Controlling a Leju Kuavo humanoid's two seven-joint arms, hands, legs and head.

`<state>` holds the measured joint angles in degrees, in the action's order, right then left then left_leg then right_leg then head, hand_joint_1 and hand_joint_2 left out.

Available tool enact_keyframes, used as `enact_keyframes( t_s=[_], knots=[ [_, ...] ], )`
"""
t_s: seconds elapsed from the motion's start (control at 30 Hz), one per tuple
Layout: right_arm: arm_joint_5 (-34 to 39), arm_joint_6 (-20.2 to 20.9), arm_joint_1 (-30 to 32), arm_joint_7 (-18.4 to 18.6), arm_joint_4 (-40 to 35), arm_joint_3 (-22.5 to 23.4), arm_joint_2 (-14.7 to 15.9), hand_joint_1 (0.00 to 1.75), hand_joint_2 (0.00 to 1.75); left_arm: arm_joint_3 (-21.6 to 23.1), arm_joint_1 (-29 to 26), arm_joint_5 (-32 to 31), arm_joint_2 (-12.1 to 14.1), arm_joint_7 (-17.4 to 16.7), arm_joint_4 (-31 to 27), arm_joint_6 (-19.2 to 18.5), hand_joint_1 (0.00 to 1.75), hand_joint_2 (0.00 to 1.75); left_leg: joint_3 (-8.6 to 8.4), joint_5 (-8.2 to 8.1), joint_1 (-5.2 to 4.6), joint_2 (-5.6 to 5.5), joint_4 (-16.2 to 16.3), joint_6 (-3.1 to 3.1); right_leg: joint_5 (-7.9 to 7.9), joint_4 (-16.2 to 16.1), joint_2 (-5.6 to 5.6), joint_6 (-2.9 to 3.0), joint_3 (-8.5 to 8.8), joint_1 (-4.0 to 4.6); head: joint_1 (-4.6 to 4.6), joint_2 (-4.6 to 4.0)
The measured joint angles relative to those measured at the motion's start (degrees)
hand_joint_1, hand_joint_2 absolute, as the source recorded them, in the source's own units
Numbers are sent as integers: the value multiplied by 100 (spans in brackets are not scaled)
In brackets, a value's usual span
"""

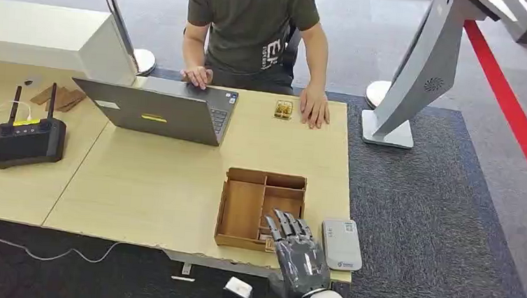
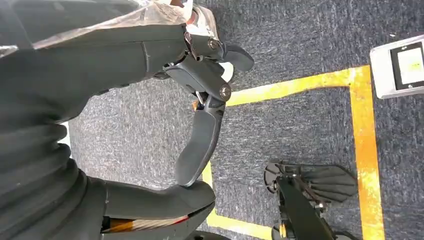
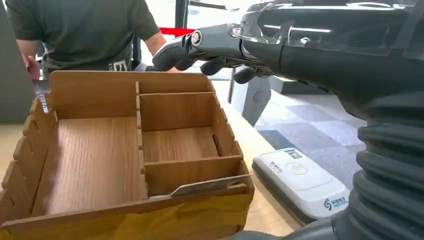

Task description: Pass the card to the sensor for recognition and then transmit it.

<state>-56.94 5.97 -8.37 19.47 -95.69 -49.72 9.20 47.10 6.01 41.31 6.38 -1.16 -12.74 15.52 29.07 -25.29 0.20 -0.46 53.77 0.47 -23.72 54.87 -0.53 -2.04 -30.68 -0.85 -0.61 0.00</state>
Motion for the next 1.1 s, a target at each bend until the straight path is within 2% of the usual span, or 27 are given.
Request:
enact_keyframes(
  t_s=[0.4, 0.5, 0.67, 1.1],
  knots=[
    [-101, -76, -12, -9, 223, 9, -39, 0, 175, -44, -1, -24, 0, -4, 2, 0, 0, 175, 0, 0, 0, 0, 0, 0, 0, -1, 0, 0, 0, 0, 0, 0],
    [-55, -249, -15, -70, 306, 22, -70, 0, 175, -46, -1, -48, 0, -7, 2, 0, 0, 175, 1, 0, 0, 0, 0, 0, 0, -1, 0, 0, 0, 0, 0, 0],
    [81, -638, -63, -389, 715, 66, -184, 0, 175, -46, -1, -81, -4, -33, 2, 0, 0, 175, 1, 0, 0, 0, 0, 0, 0, 0, 0, 0, 0, 0, 0, 0],
    [68, -916, -135, -527, 1499, 164, -444, 0, 175, -46, -2, -153, -24, -44, 2, -2, 0, 175, 0, 0, 0, 0, 0, 0, 0, 0, 0, 0, 0, 0, 0, 0]
  ],
)
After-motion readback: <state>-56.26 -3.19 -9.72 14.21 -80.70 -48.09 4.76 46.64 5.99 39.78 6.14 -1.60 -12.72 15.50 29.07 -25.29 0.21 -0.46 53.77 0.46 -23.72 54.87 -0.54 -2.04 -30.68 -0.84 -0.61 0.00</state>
